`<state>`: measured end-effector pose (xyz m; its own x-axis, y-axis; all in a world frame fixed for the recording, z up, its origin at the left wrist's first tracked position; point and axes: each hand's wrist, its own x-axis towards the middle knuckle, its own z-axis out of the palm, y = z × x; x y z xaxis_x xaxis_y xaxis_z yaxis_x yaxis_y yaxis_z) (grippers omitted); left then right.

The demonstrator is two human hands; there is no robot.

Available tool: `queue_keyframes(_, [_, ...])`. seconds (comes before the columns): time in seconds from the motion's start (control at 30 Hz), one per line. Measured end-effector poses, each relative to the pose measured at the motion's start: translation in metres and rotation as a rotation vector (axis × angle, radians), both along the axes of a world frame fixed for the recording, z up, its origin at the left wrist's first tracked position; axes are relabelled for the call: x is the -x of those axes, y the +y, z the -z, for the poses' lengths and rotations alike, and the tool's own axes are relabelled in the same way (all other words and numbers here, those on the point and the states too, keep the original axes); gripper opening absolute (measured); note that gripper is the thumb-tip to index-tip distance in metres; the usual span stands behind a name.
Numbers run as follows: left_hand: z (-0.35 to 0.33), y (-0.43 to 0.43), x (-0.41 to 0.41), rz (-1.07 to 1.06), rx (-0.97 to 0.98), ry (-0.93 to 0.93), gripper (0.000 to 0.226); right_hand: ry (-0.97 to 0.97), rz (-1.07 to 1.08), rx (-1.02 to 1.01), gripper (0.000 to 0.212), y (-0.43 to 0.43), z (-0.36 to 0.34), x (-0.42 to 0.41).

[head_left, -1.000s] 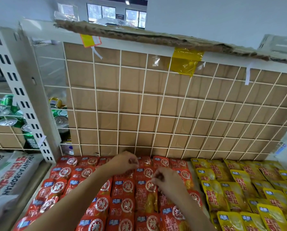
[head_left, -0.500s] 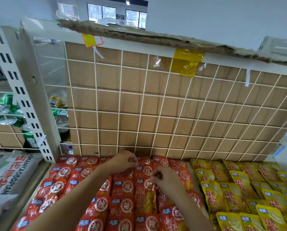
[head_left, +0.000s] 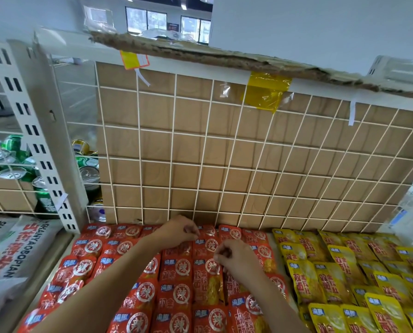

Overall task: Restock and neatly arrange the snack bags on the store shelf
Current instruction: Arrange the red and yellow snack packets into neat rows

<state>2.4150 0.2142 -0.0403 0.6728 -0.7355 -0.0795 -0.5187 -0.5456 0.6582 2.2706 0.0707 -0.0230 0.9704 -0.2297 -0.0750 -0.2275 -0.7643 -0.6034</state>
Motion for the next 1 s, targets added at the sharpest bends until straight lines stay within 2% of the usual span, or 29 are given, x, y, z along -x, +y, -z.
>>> queue_keyframes(0.17, [-0.003,0.002,0.007,-0.043,0.013,0.011,0.014,-0.010,0.002,-0.002,0.016,0.000,0.001,0.002])
queue_keyframes(0.33, [-0.008,0.006,0.013,-0.093,0.063,-0.026,0.013,-0.007,0.008,-0.003,0.027,0.000,0.001,0.003])
queue_keyframes(0.83, [-0.017,0.023,0.041,-0.102,0.166,-0.077,0.013,-0.018,0.041,-0.034,0.002,0.001,-0.001,0.006])
queue_keyframes(1.0, [-0.018,0.027,0.052,-0.137,0.202,-0.094,0.013,-0.078,0.092,-0.027,0.019,0.003,-0.009,0.014])
